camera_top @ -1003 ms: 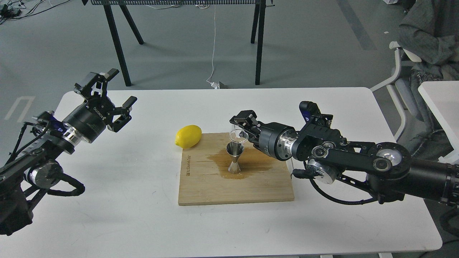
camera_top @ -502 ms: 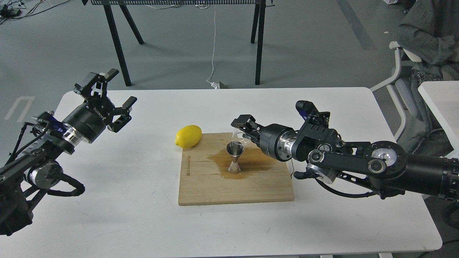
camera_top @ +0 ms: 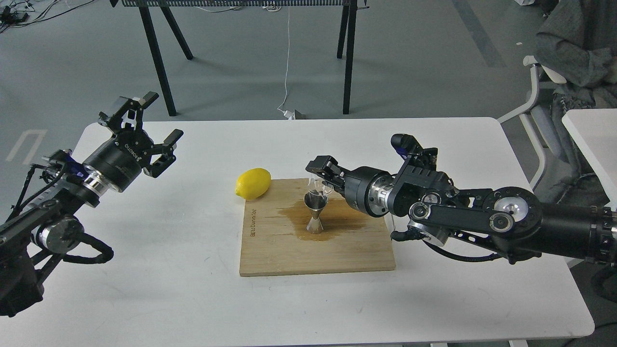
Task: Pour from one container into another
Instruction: 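Tilt the clear cup with the right gripper to pour into the jigger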
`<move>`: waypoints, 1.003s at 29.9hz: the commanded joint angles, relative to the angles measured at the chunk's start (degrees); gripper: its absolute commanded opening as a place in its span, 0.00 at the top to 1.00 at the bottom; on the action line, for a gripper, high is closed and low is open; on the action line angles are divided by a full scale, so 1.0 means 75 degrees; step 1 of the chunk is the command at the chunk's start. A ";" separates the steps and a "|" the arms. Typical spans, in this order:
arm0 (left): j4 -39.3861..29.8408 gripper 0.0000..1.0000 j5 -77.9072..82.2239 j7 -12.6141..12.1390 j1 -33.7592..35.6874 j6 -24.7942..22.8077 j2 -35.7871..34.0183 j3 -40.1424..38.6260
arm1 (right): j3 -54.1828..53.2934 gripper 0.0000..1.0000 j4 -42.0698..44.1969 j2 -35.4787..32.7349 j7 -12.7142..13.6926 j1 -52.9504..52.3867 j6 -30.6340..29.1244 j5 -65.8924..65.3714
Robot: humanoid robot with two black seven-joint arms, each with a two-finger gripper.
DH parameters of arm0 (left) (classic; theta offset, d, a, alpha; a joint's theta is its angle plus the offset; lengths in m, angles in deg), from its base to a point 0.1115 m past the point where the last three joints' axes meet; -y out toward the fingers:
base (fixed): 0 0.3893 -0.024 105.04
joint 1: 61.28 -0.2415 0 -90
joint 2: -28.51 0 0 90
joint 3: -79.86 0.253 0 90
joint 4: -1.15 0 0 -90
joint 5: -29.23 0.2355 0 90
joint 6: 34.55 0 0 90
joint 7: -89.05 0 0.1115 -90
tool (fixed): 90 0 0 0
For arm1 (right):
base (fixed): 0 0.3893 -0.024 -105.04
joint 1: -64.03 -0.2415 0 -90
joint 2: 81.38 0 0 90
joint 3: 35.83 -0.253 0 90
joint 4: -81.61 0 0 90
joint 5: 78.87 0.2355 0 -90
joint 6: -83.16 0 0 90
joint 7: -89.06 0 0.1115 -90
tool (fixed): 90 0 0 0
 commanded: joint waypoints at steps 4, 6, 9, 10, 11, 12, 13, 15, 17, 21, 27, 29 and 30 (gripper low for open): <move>0.0000 0.02 0.0000 0.0000 0.0000 0.0000 0.0000 0.0000 | 0.0105 0.60 0.0047 0.0075 -0.0011 -0.0063 0.0000 -0.0024; 0.0000 0.02 0.0000 0.0000 0.0000 0.0000 0.0000 0.0000 | 0.0106 0.60 0.0105 0.0087 -0.0011 -0.0063 0.0000 -0.0129; 0.0000 0.02 -0.0011 0.0000 0.0000 0.0000 0.0000 0.0000 | 0.0187 0.60 0.0129 0.0099 -0.0011 -0.0157 0.0000 -0.0247; 0.0000 0.02 -0.0011 0.0000 0.0000 0.0000 0.0000 0.0000 | 0.0234 0.60 0.0129 0.0099 -0.0011 -0.0180 0.0000 -0.0259; 0.0000 0.02 -0.0011 0.0000 0.0000 0.0000 0.0000 -0.0023 | 0.0269 0.60 0.0129 0.0110 -0.0011 -0.0215 0.0000 -0.0259; 0.0000 0.02 -0.0011 0.0000 0.0000 0.0000 0.0000 -0.0046 | 0.0293 0.60 0.0140 0.0110 -0.0022 -0.0239 0.0000 -0.0270; 0.0000 0.02 0.0000 0.0000 -0.0012 0.0000 0.0000 -0.0070 | 0.0316 0.60 0.0152 0.0145 -0.0022 -0.0274 0.0000 -0.0271; 0.0000 0.02 -0.0011 0.0000 -0.0012 0.0000 0.0000 -0.0070 | 0.0340 0.60 0.0187 0.0215 -0.0034 -0.0298 0.0000 -0.0271; 0.0000 0.02 -0.0011 0.0000 -0.0012 0.0000 0.0000 -0.0070 | 0.0352 0.60 0.0211 0.0216 -0.0034 -0.0321 0.0000 -0.0282; 0.0000 0.02 -0.0011 0.0000 -0.0012 0.0000 0.0000 -0.0070 | 0.0375 0.60 0.0223 0.0298 -0.0034 -0.0333 0.0000 -0.0376; 0.0000 0.01 -0.0011 0.0000 -0.0023 0.0000 -0.0011 -0.0070 | 0.0656 0.60 0.0234 0.0321 -0.0034 -0.0555 0.0000 -0.0435; 0.0000 0.01 -0.0011 0.0000 -0.0023 0.0000 -0.0011 -0.0081 | 0.0668 0.60 0.0234 0.0333 -0.0034 -0.0614 0.0000 -0.0435; 0.0000 0.01 -0.0011 0.0000 -0.0012 0.0000 -0.0011 -0.0082 | 0.0680 0.60 0.0234 0.0321 -0.0034 -0.0661 0.0000 -0.0435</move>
